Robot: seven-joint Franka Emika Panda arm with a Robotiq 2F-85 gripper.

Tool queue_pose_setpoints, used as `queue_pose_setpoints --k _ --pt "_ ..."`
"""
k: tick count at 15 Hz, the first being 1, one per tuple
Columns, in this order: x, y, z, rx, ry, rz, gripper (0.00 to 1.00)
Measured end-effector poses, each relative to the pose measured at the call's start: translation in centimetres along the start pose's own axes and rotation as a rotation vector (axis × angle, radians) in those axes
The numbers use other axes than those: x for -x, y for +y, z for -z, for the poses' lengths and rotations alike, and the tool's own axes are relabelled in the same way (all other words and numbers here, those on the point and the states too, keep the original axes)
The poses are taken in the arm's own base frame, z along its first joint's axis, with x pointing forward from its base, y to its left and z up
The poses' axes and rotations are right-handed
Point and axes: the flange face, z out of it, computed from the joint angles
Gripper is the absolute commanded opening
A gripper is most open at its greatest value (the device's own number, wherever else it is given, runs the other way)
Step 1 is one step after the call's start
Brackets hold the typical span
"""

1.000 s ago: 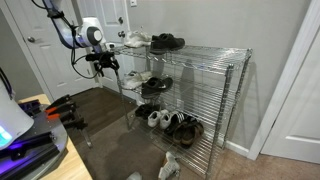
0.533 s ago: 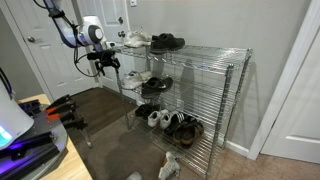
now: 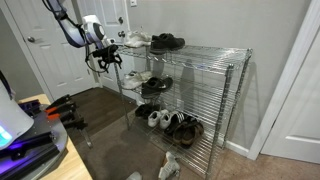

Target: Remove the white shoe from the middle rack and put it in the middle of the two shoes on the top rack

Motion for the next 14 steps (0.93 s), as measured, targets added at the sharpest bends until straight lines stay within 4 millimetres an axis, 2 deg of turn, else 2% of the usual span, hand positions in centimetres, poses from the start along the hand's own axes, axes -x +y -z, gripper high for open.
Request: queue_pose_setpoints --k 4,9,14 --pt "-1.4 0.5 -2.2 0.033 -0.004 0.06 1.0" --pt "-2.8 2.1 -4.9 0.091 -0.01 0.117 1.0" --pt "-3.0 2.2 -7.3 0.093 -0.025 0.124 1.0"
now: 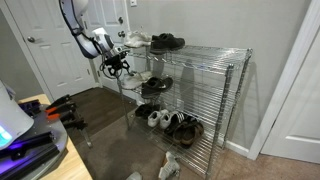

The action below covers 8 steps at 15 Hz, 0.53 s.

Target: Remove the white shoe from the middle rack and put it in the middle of the two shoes on the top rack

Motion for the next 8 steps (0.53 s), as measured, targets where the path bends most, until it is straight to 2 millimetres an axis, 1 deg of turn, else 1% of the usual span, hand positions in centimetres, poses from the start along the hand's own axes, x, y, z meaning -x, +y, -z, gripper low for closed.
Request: queue_pose_setpoints --k 3,4,5,7,8 --pt "0.2 -0.3 -0.8 -0.004 -0.009 0.002 1.0" --pt "0.2 -0.4 -0.9 -0.006 -0.01 0.003 0.75" --pt "0.2 -0.5 -1.0 -0.007 -0.012 0.004 0.73" --pt "0.3 -0.7 -1.3 -0.011 -0.016 0.006 0.6" --pt "0.4 -0.8 -1.5 -0.013 -0.018 0.007 0.53"
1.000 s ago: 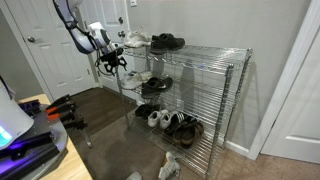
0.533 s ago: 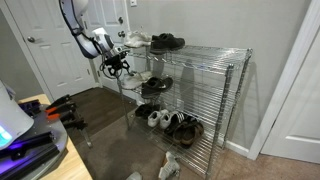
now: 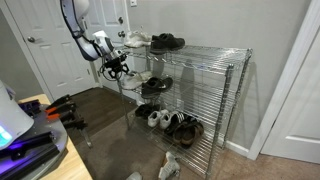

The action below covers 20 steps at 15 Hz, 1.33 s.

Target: Remove the white shoe from the middle rack and put it in the middle of the two shoes on the top rack

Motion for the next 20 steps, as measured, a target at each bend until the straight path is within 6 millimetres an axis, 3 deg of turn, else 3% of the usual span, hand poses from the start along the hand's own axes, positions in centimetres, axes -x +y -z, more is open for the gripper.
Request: queue_pose_setpoints --k 7,11,14,20 --pt "0.1 -0.1 -0.5 -0.003 -0.005 0.001 0.08" --pt "0.1 -0.9 -0.8 -0.015 -0.025 0.01 0.03" --pt "-0.5 -2.0 -0.2 -0.033 -0.072 0.032 0.05" --pt "-2.8 -2.9 4.5 -0.046 -0.141 0.092 0.05"
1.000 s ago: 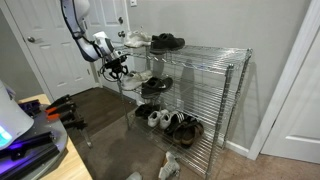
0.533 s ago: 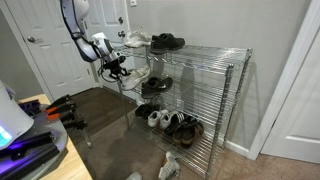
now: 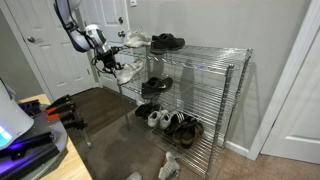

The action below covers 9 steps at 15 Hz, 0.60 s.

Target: Remove the white shoe from the middle rack and put it in the middle of the two shoes on the top rack

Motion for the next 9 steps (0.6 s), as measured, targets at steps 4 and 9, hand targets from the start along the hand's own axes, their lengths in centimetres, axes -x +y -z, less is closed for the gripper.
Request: queue_pose_setpoints --k 4,9 --pt "0.3 -0.5 0.7 -0.091 -0.043 0.024 0.05" --pt "3.9 -1.1 -1.6 -0.237 -0.245 0.022 0.05"
